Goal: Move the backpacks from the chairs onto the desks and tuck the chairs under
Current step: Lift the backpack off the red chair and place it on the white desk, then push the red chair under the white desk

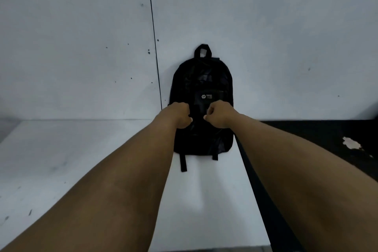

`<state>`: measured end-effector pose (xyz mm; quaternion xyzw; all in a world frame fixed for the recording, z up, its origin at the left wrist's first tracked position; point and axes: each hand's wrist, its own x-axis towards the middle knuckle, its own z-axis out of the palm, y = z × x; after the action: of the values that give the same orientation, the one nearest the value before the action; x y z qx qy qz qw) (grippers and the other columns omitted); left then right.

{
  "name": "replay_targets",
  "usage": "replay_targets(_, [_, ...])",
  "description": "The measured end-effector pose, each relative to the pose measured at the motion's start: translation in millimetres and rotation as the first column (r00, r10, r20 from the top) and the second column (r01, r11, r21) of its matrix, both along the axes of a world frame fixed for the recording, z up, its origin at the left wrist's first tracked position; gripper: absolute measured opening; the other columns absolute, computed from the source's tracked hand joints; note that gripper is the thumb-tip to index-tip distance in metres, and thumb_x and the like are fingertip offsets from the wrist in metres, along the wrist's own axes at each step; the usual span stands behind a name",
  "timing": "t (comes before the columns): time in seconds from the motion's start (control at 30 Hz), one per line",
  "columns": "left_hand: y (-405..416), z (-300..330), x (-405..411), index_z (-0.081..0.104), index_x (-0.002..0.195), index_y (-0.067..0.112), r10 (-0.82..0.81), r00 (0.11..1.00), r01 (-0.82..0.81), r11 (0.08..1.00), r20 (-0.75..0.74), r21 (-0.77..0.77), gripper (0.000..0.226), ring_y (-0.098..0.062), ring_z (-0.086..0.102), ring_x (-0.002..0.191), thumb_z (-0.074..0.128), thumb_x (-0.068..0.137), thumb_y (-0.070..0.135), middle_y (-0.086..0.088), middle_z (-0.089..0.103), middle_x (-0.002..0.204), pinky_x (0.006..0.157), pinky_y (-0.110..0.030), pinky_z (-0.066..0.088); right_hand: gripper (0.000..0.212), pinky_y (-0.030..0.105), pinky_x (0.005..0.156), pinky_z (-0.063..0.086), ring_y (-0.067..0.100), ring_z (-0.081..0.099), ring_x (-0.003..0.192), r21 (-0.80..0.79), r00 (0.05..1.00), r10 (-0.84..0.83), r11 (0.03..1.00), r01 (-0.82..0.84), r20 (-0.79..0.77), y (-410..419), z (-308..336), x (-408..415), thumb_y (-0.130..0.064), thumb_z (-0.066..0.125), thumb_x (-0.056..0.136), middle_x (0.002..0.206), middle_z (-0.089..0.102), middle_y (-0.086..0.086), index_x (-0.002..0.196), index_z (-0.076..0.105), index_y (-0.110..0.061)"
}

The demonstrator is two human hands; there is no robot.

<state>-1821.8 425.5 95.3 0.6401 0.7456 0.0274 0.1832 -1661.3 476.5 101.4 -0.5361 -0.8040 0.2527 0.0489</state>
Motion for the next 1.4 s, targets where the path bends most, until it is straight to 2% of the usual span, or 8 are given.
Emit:
replay_targets(0.17, [-53.3,-46.7,17.2,0.061,0.122,0.008,0.017,1.0,-0.018,0.989,-0.01,-0.147,0.039,-0.027,0.057,0.111,0.057,0.095,0.036,-0.011,0.06,0.124,0.094,-0.035,0.049,0.018,0.031,0.087,0.051,0.025,0.064,0.102,-0.108,0.999,0.018,0.994,-0.014,0.037,-57.5,-44.2,26.3,-0.031,0.067,0.092,0.105,0.067,0.007,0.094,0.064,-0.013])
replay_targets(0.37, [-128.3,-115.4,64.2,0.049,0.139,0.011,0.099,0.995,-0.102,0.948,-0.028,-0.301,0.055,-0.027,0.052,0.124,0.055,0.094,0.043,-0.008,0.051,0.139,0.1,-0.035,0.044,0.039,0.038,0.097,0.05,0.029,0.058,0.114,-0.198,0.973,0.109,0.978,-0.069,0.201,-130.8,-104.2,72.5,-0.036,0.059,0.096,0.124,0.062,0.011,0.117,0.064,-0.004])
replay_targets(0.53, [-205.6,-149.6,125.3,0.054,0.133,0.012,0.102,0.995,-0.089,0.914,0.014,-0.396,0.047,-0.025,0.053,0.121,0.051,0.097,0.041,-0.007,0.054,0.137,0.099,-0.036,0.045,0.04,0.038,0.097,0.05,0.027,0.058,0.114,-0.334,0.942,0.183,0.939,-0.083,0.28,-200.9,-150.6,125.3,-0.037,0.055,0.098,0.123,0.062,0.01,0.121,0.061,-0.005])
replay_targets(0.63, [-258.9,-158.6,160.4,0.057,0.13,0.012,0.097,0.991,-0.048,0.906,0.097,-0.421,0.042,-0.025,0.052,0.122,0.052,0.098,0.038,-0.007,0.053,0.137,0.099,-0.035,0.044,0.035,0.034,0.087,0.053,0.026,0.062,0.105,-0.403,0.924,0.202,0.913,-0.058,0.324,-245.8,-184.0,158.2,-0.033,0.06,0.094,0.117,0.065,0.011,0.116,0.063,-0.006])
replay_targets(0.77, [-331.4,-181.5,183.7,0.058,0.129,0.012,0.247,0.959,-0.16,0.88,0.142,-0.447,0.042,-0.027,0.054,0.12,0.055,0.097,0.038,-0.01,0.055,0.136,0.098,-0.034,0.044,0.035,0.027,0.057,0.052,0.025,0.067,0.084,-0.531,0.907,0.244,0.847,-0.027,0.342,-315.0,-211.7,178.8,-0.031,0.06,0.095,0.106,0.068,0.016,0.114,0.063,-0.001])
replay_targets(0.93, [-430.3,-214.4,201.5,0.059,0.128,0.009,0.416,0.878,-0.24,0.811,0.238,-0.533,0.041,-0.026,0.055,0.12,0.056,0.097,0.035,-0.01,0.058,0.133,0.099,-0.031,0.045,0.041,0.032,0.071,0.053,0.026,0.062,0.087,-0.552,0.922,0.279,0.829,-0.09,0.269,-387.1,-229.7,176.7,-0.034,0.054,0.099,0.097,0.064,0.014,0.116,0.066,0.001])
replay_targets(1.07, [-504.5,-239.8,195.9,0.052,0.136,0.004,0.397,0.899,-0.145,0.671,0.187,-0.727,0.053,-0.028,0.054,0.122,0.052,0.098,0.042,-0.014,0.055,0.135,0.101,-0.035,0.046,0.04,0.021,0.051,0.038,0.022,0.054,0.086,-0.586,0.94,0.224,0.81,-0.033,0.257,-440.5,-242.8,181.6,-0.032,0.054,0.099,0.096,0.056,0.008,0.124,0.061,-0.001])
replay_targets(1.4, [-636.4,-234.0,126.3,0.058,0.127,0.012,0.461,0.867,-0.298,0.786,0.191,-0.542,0.04,-0.024,0.055,0.12,0.056,0.096,0.038,-0.008,0.058,0.133,0.099,-0.031,0.045,0.036,0.028,0.085,0.05,0.027,0.063,0.109,-0.592,0.979,0.076,0.804,0.053,0.191,-591.6,-256.0,162.6,-0.031,0.058,0.096,0.12,0.066,0.012,0.118,0.066,-0.004])
